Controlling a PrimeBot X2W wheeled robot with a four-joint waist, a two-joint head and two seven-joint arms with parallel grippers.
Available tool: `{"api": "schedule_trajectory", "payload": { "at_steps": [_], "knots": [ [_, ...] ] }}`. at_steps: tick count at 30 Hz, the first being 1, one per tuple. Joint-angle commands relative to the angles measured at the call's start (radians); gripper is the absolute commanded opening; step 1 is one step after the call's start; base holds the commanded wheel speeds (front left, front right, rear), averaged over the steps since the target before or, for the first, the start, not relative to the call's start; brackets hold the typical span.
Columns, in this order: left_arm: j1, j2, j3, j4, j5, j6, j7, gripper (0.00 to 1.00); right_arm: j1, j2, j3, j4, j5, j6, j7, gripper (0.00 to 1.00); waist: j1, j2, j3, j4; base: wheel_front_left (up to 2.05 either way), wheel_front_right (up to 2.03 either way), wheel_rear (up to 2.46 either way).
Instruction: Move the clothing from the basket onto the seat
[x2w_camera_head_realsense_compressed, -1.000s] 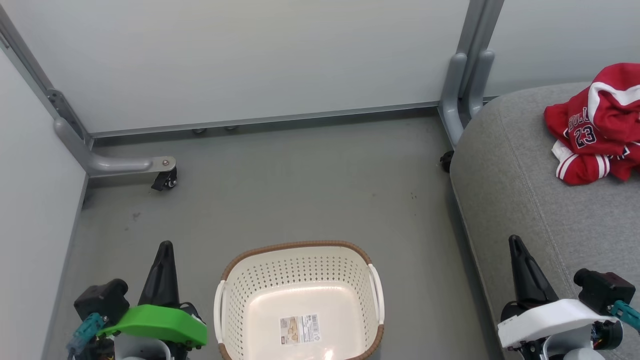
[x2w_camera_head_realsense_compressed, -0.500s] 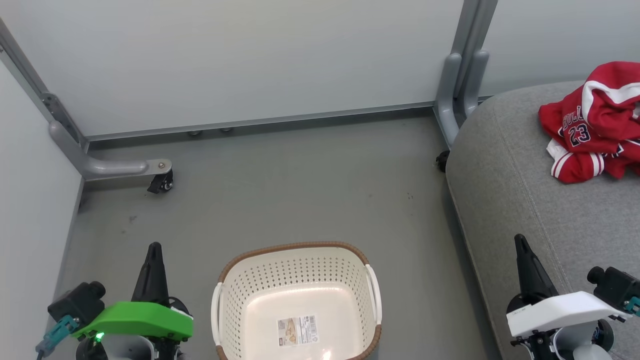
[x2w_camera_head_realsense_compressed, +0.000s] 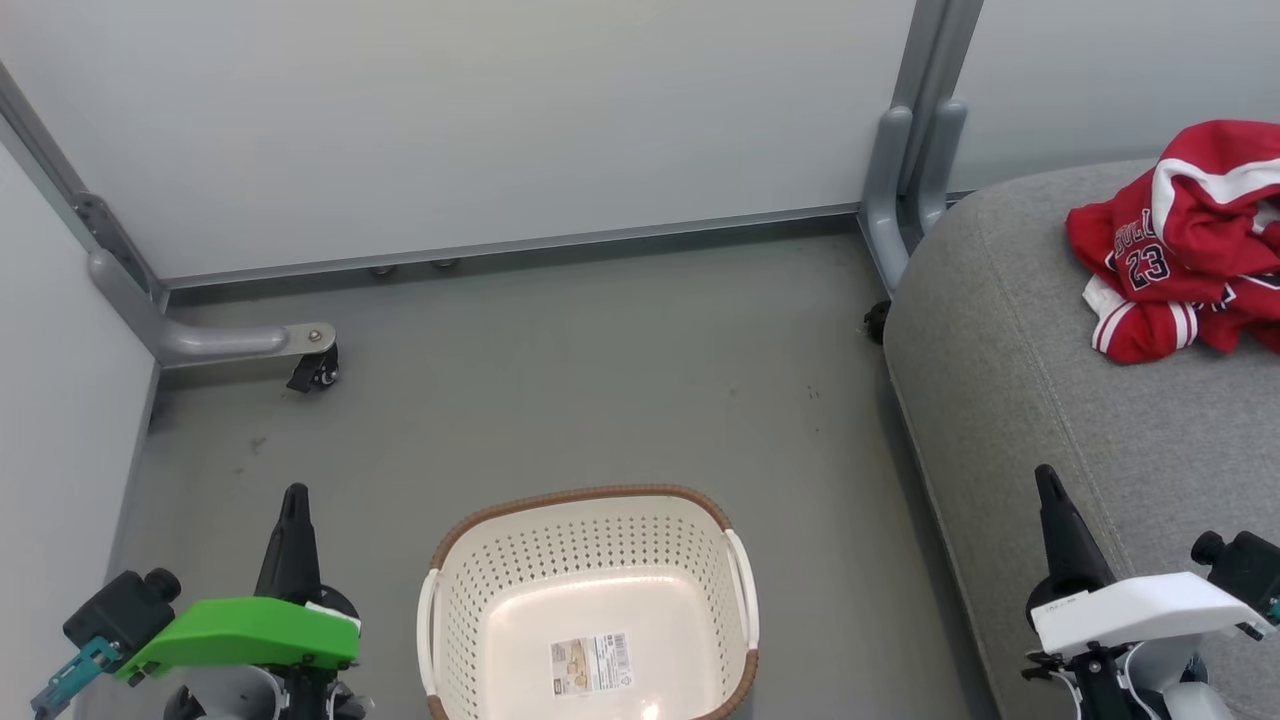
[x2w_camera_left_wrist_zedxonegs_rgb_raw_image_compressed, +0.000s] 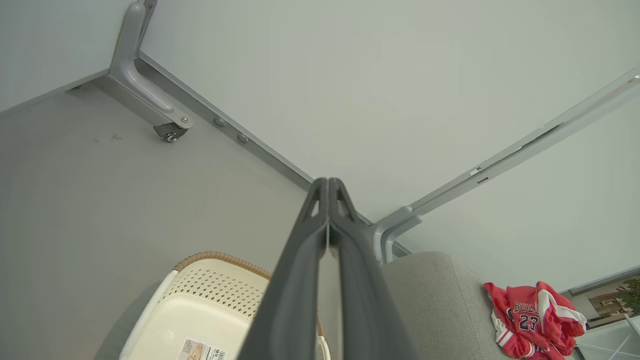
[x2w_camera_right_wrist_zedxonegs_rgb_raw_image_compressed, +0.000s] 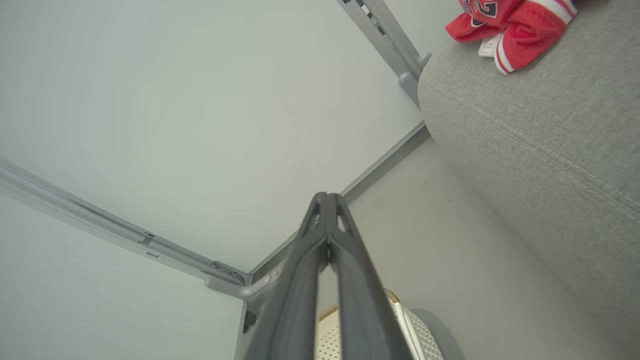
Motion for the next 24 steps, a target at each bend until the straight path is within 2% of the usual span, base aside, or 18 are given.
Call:
{"api": "schedule_trajectory", "payload": {
  "at_steps": [1,24],
  "knots": [
    [-0.030,-0.001,0.009,-0.013,-0.035,-0.010,0.009,0.00,-0.027,-0.010,-0.004,-0.006,0.035,0.000,0.009,0.00,0.0000,0.0025,0.000,-0.001,0.00,0.00,0.00],
    [-0.040,-0.008,0.052,-0.022,-0.283,-0.020,0.076,0.00,-0.051,-0.021,-0.010,0.024,0.297,-0.001,0.065,0.00,0.0000,0.0038,-0.004,-0.020,0.00,0.00,0.00]
  ]
}}
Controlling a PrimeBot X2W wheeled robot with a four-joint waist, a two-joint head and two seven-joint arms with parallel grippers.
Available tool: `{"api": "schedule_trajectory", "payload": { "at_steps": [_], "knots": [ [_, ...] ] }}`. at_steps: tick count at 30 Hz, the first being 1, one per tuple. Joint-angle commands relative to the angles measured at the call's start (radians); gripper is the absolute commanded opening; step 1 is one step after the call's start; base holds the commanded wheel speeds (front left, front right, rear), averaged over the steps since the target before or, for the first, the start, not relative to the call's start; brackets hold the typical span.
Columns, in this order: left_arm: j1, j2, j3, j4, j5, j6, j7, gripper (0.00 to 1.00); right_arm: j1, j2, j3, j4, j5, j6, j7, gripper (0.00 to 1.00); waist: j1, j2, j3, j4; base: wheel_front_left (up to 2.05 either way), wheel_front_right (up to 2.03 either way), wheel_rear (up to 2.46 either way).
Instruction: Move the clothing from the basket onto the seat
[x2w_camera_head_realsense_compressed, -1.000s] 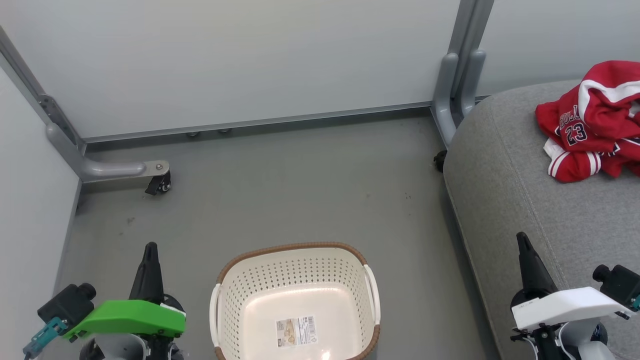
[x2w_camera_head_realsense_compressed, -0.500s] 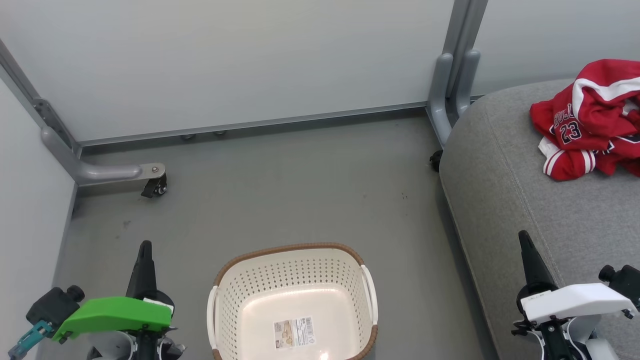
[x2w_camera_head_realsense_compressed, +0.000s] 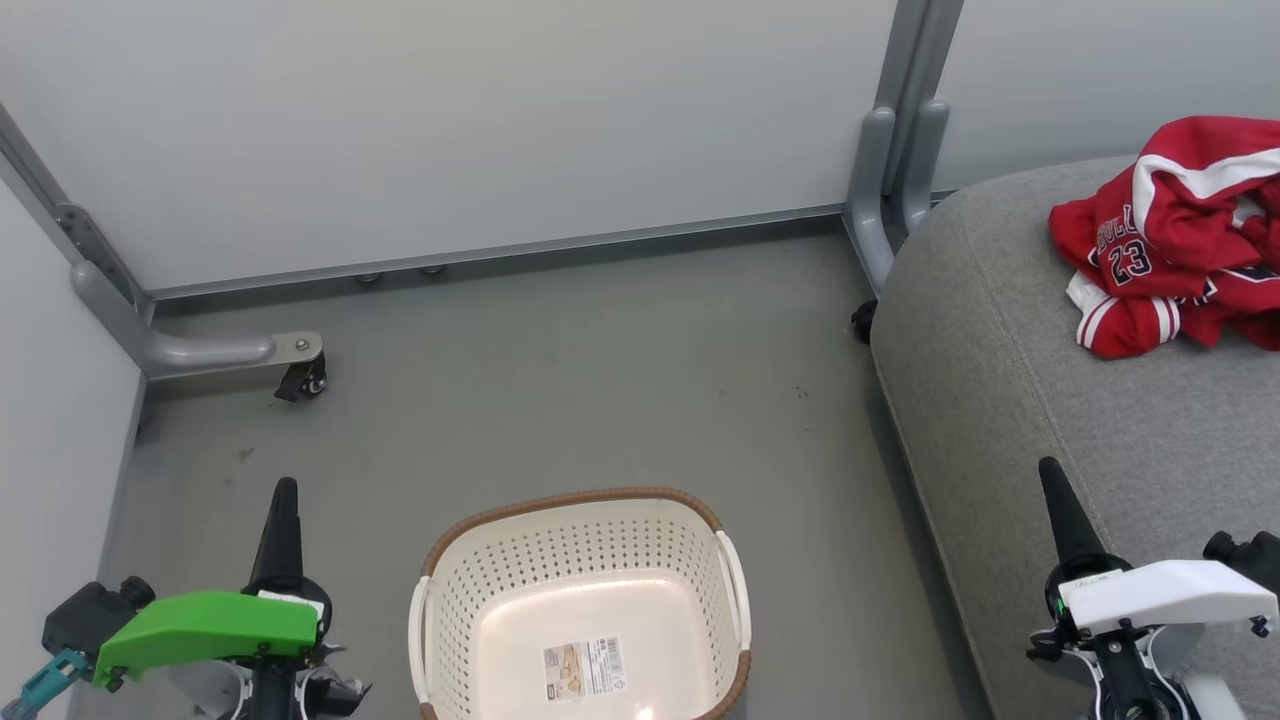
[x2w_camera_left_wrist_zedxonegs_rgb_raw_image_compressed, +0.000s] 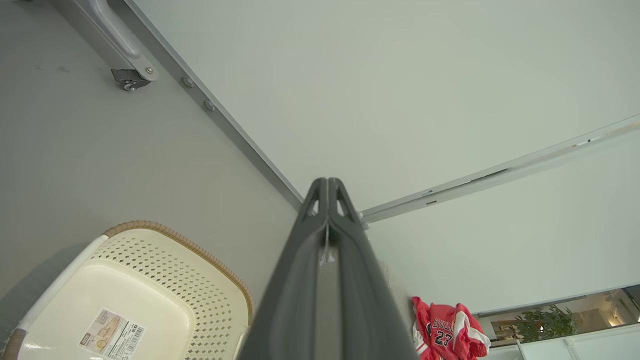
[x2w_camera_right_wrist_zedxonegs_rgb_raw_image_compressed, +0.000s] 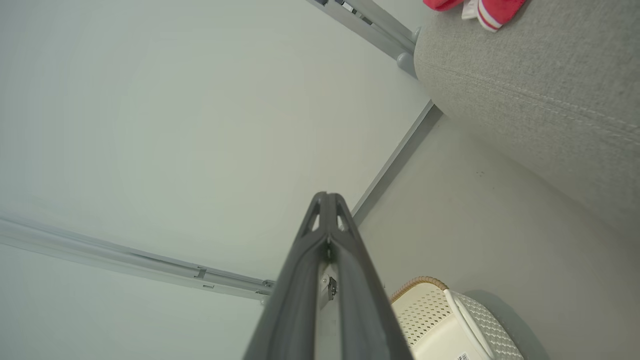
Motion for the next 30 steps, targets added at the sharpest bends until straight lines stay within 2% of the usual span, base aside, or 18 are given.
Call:
{"api": "schedule_trajectory", "payload": {
  "at_steps": [1,30],
  "knots": [
    [-0.029,0.001,0.009,-0.012,-0.027,-0.008,0.006,0.00,-0.021,-0.008,-0.003,-0.002,0.028,-0.001,0.007,0.00,0.0000,0.0038,0.000,-0.001,0.00,0.00,0.00],
    [-0.036,-0.007,0.053,-0.019,-0.281,-0.019,0.075,0.00,-0.045,-0.023,-0.005,0.028,0.302,-0.001,0.062,0.00,0.0000,0.0054,-0.005,-0.026,0.00,0.00,0.00]
  ]
}}
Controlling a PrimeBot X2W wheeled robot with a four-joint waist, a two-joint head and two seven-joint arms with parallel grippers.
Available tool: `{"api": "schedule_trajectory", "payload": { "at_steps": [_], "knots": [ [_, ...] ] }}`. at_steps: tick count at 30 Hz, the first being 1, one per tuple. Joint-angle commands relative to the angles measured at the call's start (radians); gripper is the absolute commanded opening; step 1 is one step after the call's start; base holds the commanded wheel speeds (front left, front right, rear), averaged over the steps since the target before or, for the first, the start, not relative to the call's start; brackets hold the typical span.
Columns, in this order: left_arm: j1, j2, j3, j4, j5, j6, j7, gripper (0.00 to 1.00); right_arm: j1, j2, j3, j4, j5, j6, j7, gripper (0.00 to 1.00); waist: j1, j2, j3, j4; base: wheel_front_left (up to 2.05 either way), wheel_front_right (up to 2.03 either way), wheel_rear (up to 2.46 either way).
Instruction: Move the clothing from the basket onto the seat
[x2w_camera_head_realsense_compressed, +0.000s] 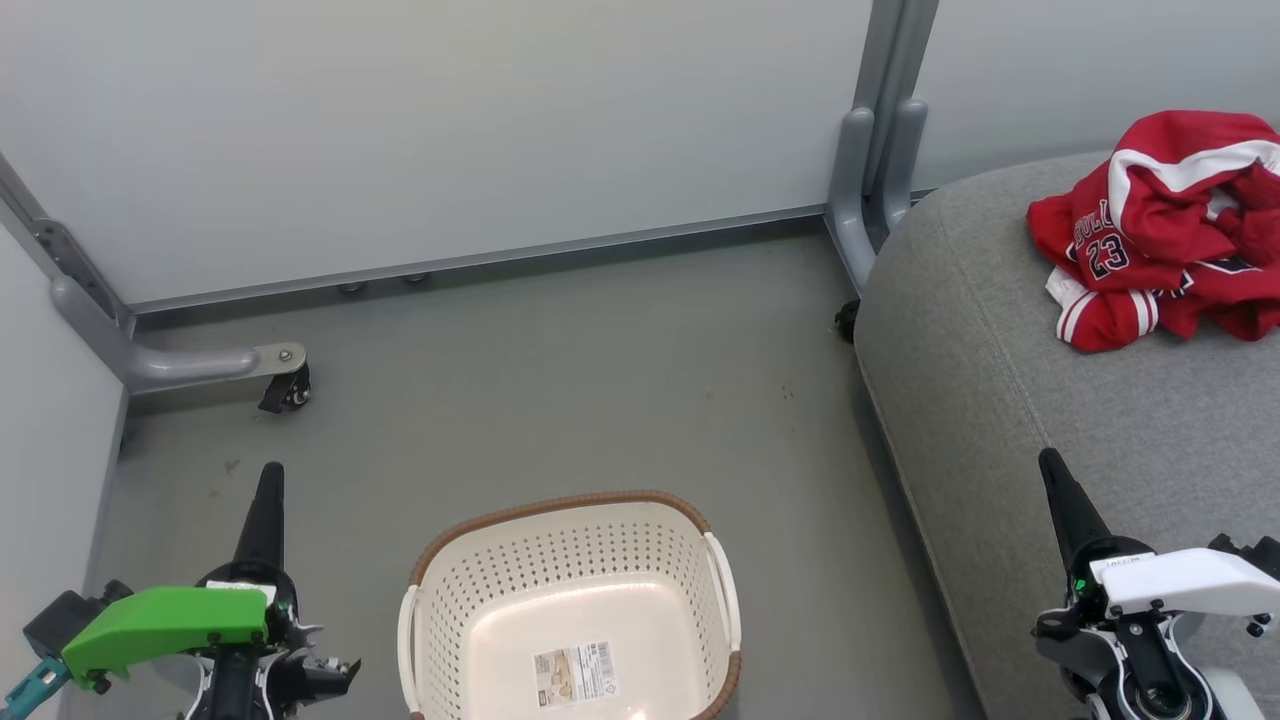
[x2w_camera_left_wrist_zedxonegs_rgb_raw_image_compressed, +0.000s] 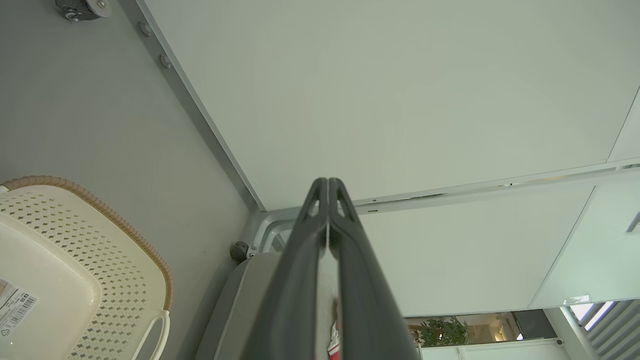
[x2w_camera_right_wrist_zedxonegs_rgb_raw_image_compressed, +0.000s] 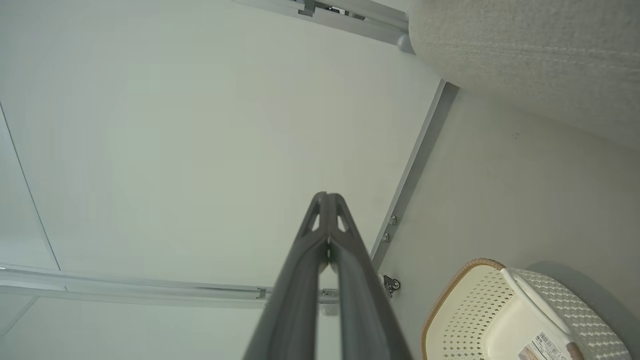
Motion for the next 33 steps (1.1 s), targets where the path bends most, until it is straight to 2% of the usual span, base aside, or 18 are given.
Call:
{"api": "schedule_trajectory", "payload": {
  "at_steps": [1,25,33],
  "knots": [
    [-0.018,0.000,0.006,-0.007,-0.020,-0.007,0.005,0.00,-0.016,-0.009,-0.003,0.001,0.022,-0.001,0.006,0.00,0.0000,0.0055,0.000,-0.001,0.00,0.00,0.00],
    [-0.024,-0.006,0.035,-0.011,-0.185,-0.013,0.050,0.00,-0.029,-0.020,0.001,0.021,0.202,-0.001,0.039,0.00,0.0000,0.0068,-0.004,-0.021,0.00,0.00,0.00],
    [-0.022,-0.005,0.035,-0.011,-0.183,-0.013,0.051,0.00,-0.029,-0.022,0.004,0.020,0.205,-0.001,0.035,0.00,0.0000,0.0069,-0.004,-0.021,0.00,0.00,0.00]
  ]
}}
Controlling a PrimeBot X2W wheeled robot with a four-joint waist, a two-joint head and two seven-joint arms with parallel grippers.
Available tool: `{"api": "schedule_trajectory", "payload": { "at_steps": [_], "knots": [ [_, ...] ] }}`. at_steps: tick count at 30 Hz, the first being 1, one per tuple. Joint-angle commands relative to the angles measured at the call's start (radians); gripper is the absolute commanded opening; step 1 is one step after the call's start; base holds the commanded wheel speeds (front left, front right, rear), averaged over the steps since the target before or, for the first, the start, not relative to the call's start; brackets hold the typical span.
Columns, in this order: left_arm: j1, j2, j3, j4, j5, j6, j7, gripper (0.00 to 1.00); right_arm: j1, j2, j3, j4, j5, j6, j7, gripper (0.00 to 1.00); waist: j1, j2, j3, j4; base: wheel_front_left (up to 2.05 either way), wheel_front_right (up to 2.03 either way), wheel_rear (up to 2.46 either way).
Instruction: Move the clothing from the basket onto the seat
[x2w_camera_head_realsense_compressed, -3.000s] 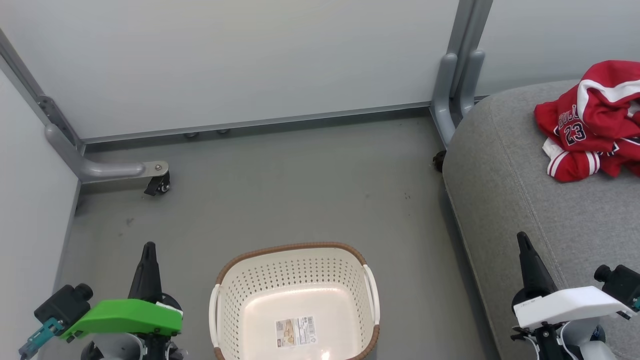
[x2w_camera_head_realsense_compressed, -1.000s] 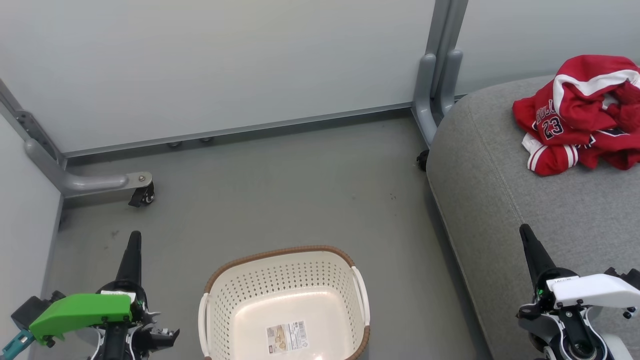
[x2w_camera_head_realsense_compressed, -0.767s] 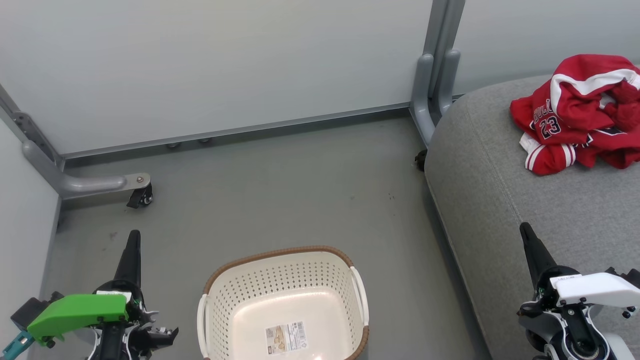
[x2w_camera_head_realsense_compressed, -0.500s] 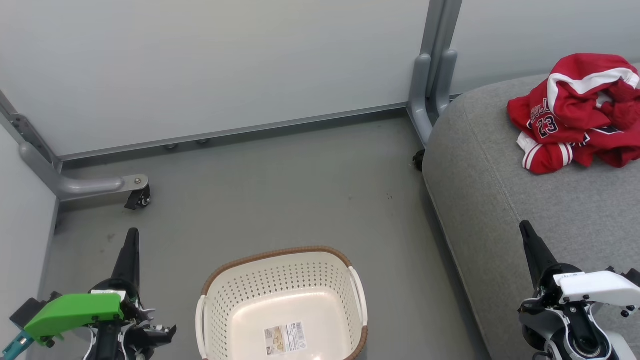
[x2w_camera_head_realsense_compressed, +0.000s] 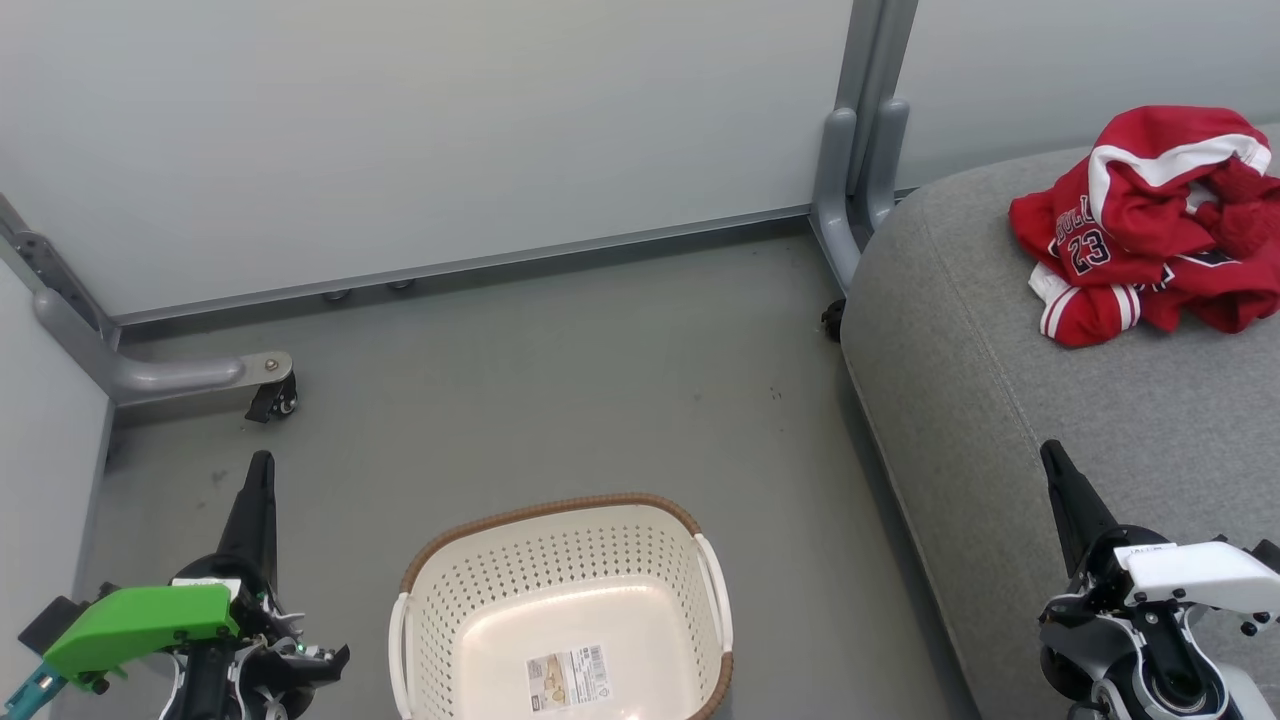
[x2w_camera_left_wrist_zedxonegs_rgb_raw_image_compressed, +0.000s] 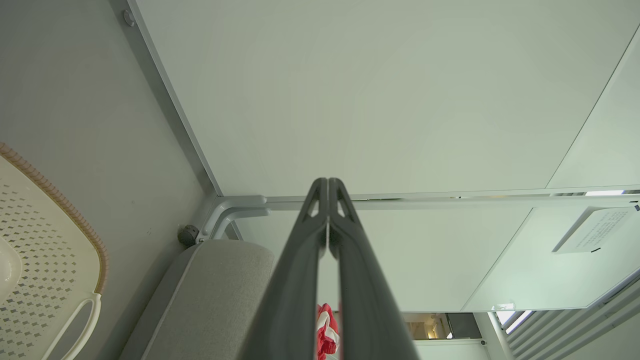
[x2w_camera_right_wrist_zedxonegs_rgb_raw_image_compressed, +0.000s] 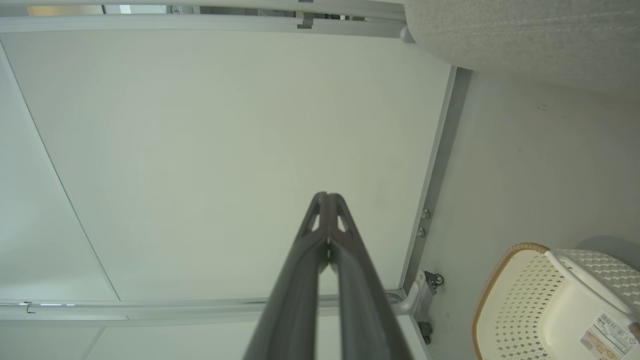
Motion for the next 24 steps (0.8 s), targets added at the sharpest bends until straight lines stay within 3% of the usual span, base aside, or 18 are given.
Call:
{"api": "schedule_trajectory", "payload": {
  "at_steps": [1,24],
  "knots": [
    [-0.012,0.000,0.003,-0.002,-0.002,-0.004,0.003,0.00,-0.009,-0.006,0.001,0.002,0.006,-0.001,0.000,0.00,0.0000,0.0069,0.000,0.000,0.00,0.00,0.00],
    [-0.012,0.000,0.003,-0.002,-0.002,-0.004,0.003,0.00,-0.008,-0.011,0.008,0.000,0.012,-0.001,-0.006,0.00,0.0000,0.0069,0.000,0.000,0.00,0.00,0.00]
  ]
}}
